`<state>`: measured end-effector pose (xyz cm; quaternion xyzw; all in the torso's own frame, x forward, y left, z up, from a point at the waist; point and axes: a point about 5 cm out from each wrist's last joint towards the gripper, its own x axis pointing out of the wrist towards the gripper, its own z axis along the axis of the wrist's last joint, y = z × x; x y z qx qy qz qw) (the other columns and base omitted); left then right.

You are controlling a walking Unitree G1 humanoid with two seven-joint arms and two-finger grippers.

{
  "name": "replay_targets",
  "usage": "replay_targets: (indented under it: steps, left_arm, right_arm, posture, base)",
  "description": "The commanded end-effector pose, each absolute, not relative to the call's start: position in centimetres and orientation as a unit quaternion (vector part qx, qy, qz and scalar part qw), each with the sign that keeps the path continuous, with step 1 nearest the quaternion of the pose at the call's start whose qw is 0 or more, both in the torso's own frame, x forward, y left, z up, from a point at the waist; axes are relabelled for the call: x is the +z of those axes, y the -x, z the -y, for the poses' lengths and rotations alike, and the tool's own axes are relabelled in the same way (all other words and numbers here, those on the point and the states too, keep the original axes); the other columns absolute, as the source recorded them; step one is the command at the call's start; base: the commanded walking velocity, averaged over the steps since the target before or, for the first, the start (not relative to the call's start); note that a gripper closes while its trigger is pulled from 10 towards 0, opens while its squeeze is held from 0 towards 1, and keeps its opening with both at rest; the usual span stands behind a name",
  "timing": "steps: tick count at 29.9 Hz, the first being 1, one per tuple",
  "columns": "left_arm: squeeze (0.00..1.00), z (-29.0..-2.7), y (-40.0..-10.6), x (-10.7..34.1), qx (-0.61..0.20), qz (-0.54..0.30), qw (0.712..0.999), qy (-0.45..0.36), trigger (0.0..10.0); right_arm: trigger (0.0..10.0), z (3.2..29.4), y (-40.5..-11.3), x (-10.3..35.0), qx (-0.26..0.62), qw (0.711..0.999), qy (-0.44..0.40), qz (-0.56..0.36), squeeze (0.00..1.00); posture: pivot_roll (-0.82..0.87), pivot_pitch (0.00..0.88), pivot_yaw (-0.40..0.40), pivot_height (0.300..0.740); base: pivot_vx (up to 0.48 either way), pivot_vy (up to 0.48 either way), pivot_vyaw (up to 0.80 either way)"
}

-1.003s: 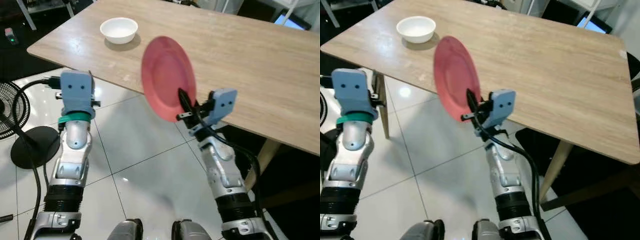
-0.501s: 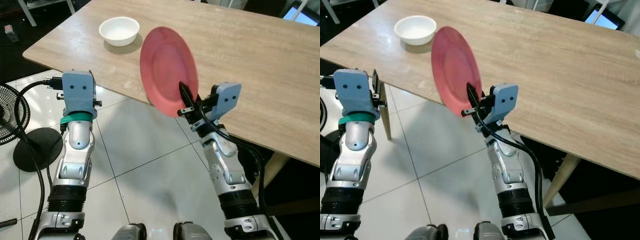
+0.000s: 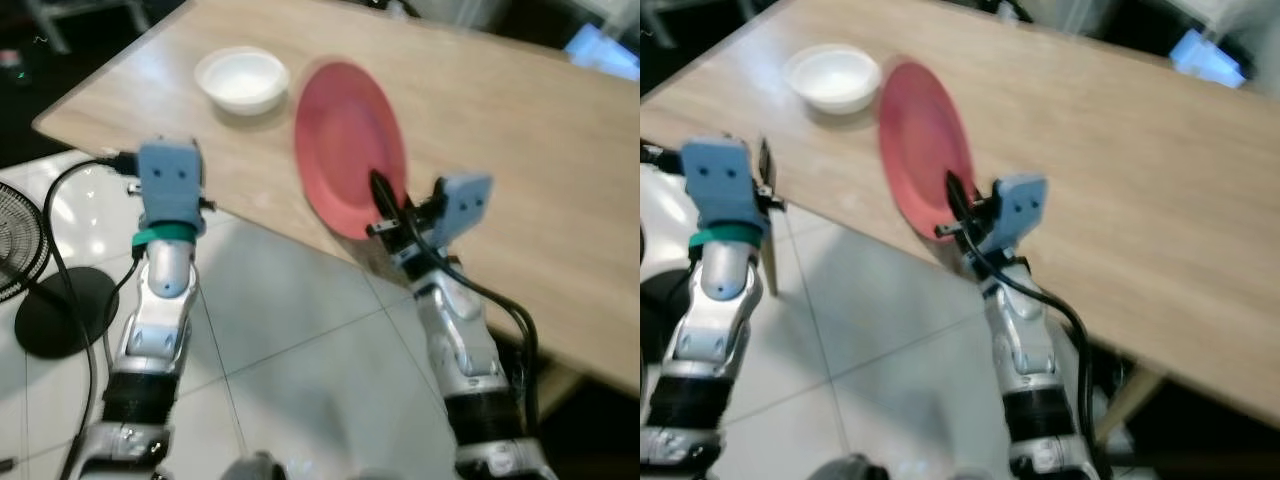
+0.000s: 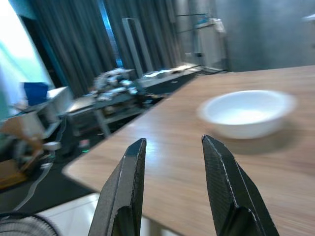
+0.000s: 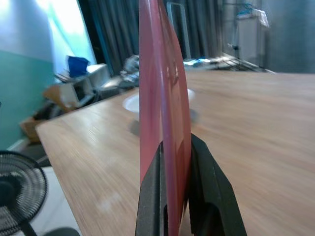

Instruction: Setting the table

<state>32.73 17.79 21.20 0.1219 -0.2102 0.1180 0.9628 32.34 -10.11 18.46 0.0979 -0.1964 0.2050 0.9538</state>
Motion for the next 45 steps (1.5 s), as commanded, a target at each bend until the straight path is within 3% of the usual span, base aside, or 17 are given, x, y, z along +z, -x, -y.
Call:
replay_targets:
  steps: [1,16,22,26,28,32,35,45]
  left_arm:
    - [0.0,-18.0,-32.6,20.9,0.123,0.205,0.963,-0.124,10.0]
    - [0.0,-17.8,-32.7,20.8,0.118,0.202,0.964,-0.124,10.0]
    - [0.0,-16.0,-32.3,21.0,0.01,0.22,0.964,-0.147,10.0]
    - [0.0,-15.7,-32.2,21.2,-0.015,0.224,0.962,-0.153,10.0]
    - [0.0,-15.3,-31.8,22.1,-0.065,0.24,0.953,-0.172,10.0]
    - [0.0,-15.1,-31.6,23.1,-0.106,0.252,0.942,-0.194,10.0]
    - [0.0,-14.9,-31.5,23.5,-0.142,0.247,0.938,-0.196,10.0]
    - [0.0,-14.7,-31.3,23.0,-0.186,0.226,0.934,-0.203,10.0]
  right_arm:
    - [10.0,9.5,-32.2,18.3,0.215,0.952,-0.101,0.192,0.0]
    - [10.0,9.6,-32.2,18.3,0.213,0.953,-0.1,0.191,0.0]
    - [10.0,10.7,-32.8,18.1,0.169,0.961,-0.124,0.18,0.0]
    - [10.0,11.3,-33.1,17.9,0.149,0.964,-0.143,0.17,0.0]
    - [10.0,12.9,-33.7,17.6,0.099,0.963,-0.201,0.153,0.0]
    - [10.0,14.3,-33.9,17.8,0.078,0.95,-0.262,0.151,0.0]
    - [10.0,14.6,-33.5,18.2,0.114,0.935,-0.297,0.154,0.0]
    - [10.0,14.1,-33.1,16.0,0.181,0.941,-0.279,0.054,0.0]
  posture:
    - [0.0,0.086,0.083,0.74]
    - [0.0,0.084,0.084,0.74]
    - [0.0,0.081,0.084,0.74]
    - [0.0,0.08,0.083,0.74]
    - [0.0,0.079,0.08,0.74]
    - [0.01,0.077,0.08,0.74]
    - [0.0,0.076,0.079,0.74]
    - [0.0,0.086,0.074,0.74]
  base:
    - [0.48,0.0,0.0]
    - [0.409,0.0,0.0]
    - [0.0,0.0,0.0]
    - [0.0,0.0,0.0]
    - [0.0,0.0,0.0]
    - [0.0,0.0,0.0]
    - [0.0,0.0,0.0]
    - [0.0,0.0,0.0]
